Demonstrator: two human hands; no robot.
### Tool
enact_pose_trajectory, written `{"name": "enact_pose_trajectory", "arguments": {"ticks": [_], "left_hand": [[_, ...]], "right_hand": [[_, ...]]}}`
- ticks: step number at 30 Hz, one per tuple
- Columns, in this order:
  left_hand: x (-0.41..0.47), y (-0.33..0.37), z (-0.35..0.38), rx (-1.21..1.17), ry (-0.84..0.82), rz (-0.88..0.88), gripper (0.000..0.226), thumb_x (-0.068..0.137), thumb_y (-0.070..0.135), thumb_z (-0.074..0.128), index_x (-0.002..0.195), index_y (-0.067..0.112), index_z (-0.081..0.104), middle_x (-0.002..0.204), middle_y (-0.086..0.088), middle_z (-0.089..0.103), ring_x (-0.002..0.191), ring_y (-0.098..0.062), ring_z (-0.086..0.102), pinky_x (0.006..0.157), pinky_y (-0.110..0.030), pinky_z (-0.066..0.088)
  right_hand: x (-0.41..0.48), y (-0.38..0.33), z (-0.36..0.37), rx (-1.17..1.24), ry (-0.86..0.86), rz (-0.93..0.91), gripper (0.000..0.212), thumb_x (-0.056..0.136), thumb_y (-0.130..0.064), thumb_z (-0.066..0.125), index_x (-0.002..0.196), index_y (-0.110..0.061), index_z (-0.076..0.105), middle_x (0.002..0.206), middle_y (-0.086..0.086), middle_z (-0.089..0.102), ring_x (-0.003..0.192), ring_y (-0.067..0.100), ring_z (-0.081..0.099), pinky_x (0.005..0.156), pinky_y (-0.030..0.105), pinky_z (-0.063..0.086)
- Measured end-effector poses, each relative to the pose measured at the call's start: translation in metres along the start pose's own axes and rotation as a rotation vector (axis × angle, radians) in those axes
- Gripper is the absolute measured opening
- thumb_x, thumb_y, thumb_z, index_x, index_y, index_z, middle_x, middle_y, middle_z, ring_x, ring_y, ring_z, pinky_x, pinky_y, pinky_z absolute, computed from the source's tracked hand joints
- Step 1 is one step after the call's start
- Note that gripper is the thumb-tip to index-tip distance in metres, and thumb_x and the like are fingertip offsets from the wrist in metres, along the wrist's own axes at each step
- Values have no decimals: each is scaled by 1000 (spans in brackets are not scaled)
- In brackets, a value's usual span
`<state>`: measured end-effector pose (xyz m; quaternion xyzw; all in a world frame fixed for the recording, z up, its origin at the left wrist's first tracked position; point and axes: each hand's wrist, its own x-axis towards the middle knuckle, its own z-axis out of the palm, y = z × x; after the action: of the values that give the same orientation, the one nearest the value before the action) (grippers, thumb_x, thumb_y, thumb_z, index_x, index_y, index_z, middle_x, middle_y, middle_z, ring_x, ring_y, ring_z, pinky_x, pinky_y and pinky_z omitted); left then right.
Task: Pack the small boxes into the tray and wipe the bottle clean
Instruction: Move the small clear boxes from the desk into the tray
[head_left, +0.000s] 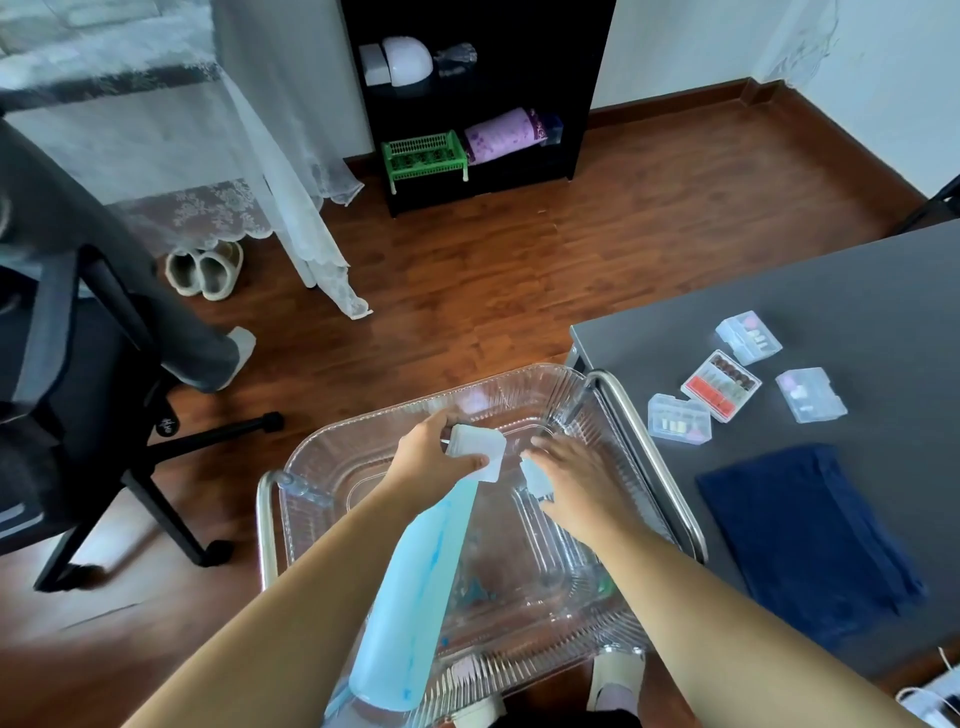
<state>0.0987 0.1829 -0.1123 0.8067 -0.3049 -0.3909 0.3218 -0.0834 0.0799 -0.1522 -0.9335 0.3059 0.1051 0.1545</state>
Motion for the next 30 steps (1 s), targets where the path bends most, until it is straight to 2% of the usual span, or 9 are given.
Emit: {"name": "enact_pose_trajectory", "arguments": {"ticks": [5, 14, 16, 19, 21, 25, 30], "left_hand": [[-2, -6, -1, 5, 11, -11, 48, 72, 25, 82, 114, 21, 60, 102, 5, 63, 87, -11, 59, 60, -13, 42], [-3, -5, 0, -14, 15, -6, 48, 72, 24, 83, 114, 23, 59, 102, 4, 63, 86, -9, 59, 58, -12, 42], [-4, -4, 0, -16, 16, -6, 48, 72, 25, 82, 114, 23, 59, 103, 4, 63, 88, -11, 60, 58, -13, 43], [-5, -3, 1, -19, 17, -8, 49, 72, 24, 82, 115, 22, 59, 104, 3, 63, 88, -11, 61, 58, -13, 45], [-5, -4, 1, -26, 15, -8, 48, 72, 23, 82, 114, 22, 59, 105, 3, 64, 88, -12, 61, 58, -14, 45], [-7, -3, 1, -33, 17, -10, 46, 72, 22, 82, 112, 22, 59, 105, 3, 64, 89, -12, 61, 59, -15, 46], [-8, -3, 2, -41, 21, -14, 46, 73, 22, 82, 113, 23, 58, 105, 3, 63, 91, -13, 61, 59, -15, 46]], "right_hand": [[9, 6, 5, -17, 29, 15, 65, 78, -24, 72, 136, -25, 43, 140, -3, 44, 129, 20, 37, 109, 32, 27], [18, 9, 4, 22, 0, 110, 58, 77, -16, 74, 129, -15, 48, 128, 6, 45, 124, 24, 41, 107, 35, 36], [18, 10, 3, 32, -18, 122, 61, 76, -19, 76, 129, -13, 47, 130, 6, 44, 126, 23, 41, 109, 35, 36], [19, 10, 2, 16, -43, 47, 81, 70, -21, 81, 138, -17, 37, 145, 4, 38, 134, 24, 36, 113, 37, 29], [21, 8, 0, -23, -63, 4, 85, 69, -23, 81, 141, -21, 35, 151, 1, 32, 137, 23, 32, 112, 38, 27], [25, 9, 1, -42, -49, 19, 76, 69, -26, 81, 134, -16, 45, 145, 3, 38, 132, 23, 37, 110, 37, 31], [31, 11, 2, -33, -90, 30, 92, 62, -33, 86, 137, -10, 38, 144, 7, 40, 132, 26, 40, 112, 40, 33]]}}
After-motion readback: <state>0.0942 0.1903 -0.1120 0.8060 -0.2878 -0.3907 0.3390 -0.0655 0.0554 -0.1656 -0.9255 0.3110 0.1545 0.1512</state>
